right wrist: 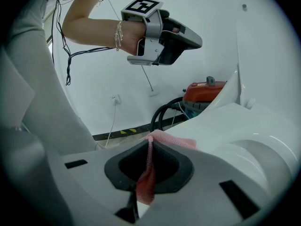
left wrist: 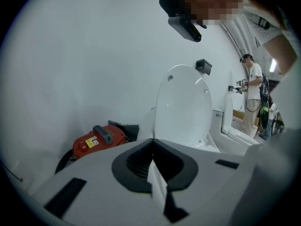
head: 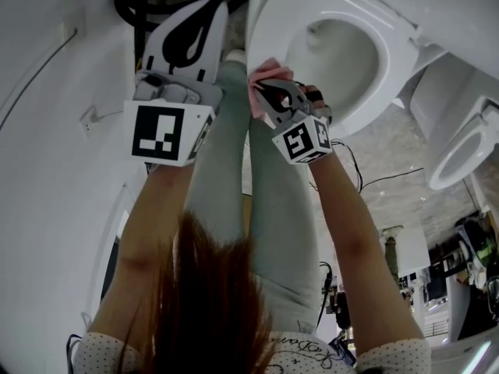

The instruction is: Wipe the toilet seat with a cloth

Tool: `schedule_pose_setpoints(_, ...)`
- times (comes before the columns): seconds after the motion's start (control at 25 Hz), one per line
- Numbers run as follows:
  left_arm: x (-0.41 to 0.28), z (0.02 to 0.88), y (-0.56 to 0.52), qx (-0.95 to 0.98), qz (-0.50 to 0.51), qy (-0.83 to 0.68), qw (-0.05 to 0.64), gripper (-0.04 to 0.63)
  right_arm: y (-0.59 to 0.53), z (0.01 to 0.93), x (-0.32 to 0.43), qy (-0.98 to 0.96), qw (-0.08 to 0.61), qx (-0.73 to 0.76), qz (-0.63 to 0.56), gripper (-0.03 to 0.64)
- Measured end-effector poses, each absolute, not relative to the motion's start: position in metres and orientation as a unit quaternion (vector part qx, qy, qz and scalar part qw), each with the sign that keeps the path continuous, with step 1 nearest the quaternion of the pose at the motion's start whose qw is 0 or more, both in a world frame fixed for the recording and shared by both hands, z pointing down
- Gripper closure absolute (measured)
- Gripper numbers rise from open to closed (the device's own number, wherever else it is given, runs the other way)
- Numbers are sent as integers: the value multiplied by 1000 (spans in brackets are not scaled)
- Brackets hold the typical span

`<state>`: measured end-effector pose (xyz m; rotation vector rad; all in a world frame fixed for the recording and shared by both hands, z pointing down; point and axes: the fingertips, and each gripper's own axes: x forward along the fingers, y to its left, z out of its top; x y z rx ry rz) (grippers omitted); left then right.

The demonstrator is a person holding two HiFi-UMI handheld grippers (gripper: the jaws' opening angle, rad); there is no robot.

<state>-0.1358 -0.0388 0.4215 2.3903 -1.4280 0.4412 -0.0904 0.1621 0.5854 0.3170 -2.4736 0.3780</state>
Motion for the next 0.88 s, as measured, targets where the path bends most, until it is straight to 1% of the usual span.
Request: schedule_pose_setpoints(0.88, -130, 417, -58, 843, 162, -487, 161, 592, 113, 584, -91, -932, 299, 152, 139, 584)
